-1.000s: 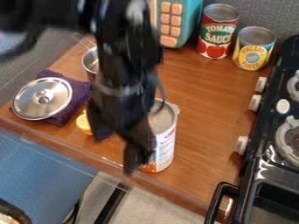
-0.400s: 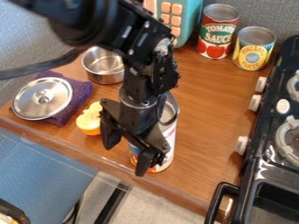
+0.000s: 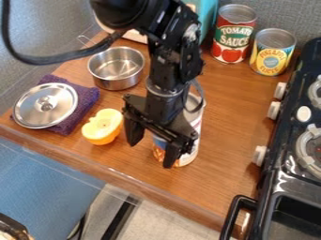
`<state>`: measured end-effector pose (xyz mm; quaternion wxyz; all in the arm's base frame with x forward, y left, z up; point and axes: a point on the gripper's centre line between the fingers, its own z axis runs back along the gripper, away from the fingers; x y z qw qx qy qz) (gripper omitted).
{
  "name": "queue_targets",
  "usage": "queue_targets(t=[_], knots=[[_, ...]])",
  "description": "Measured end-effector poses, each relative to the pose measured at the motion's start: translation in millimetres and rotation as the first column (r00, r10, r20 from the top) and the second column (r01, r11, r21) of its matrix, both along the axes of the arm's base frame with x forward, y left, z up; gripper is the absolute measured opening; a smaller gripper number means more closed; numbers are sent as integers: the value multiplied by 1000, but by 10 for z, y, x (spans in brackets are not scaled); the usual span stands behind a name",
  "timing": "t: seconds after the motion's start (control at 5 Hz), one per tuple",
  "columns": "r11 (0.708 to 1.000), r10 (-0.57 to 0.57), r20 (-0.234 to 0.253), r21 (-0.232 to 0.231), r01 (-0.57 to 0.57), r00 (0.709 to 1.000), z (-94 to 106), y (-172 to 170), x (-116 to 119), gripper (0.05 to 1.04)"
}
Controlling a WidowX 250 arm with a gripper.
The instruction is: Moved the can to the uppert side of the table
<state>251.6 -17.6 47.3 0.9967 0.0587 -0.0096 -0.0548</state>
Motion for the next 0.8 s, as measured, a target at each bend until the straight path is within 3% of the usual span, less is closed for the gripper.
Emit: queue_targets(t=[0.4, 0.6, 0.8], knots=[[995, 72, 47, -72, -68, 996, 4, -74, 392, 1001], [990, 113, 72, -94, -106, 991, 32, -133, 710, 1001], [988, 137, 91, -87, -129, 986, 48, -151, 999, 1001]])
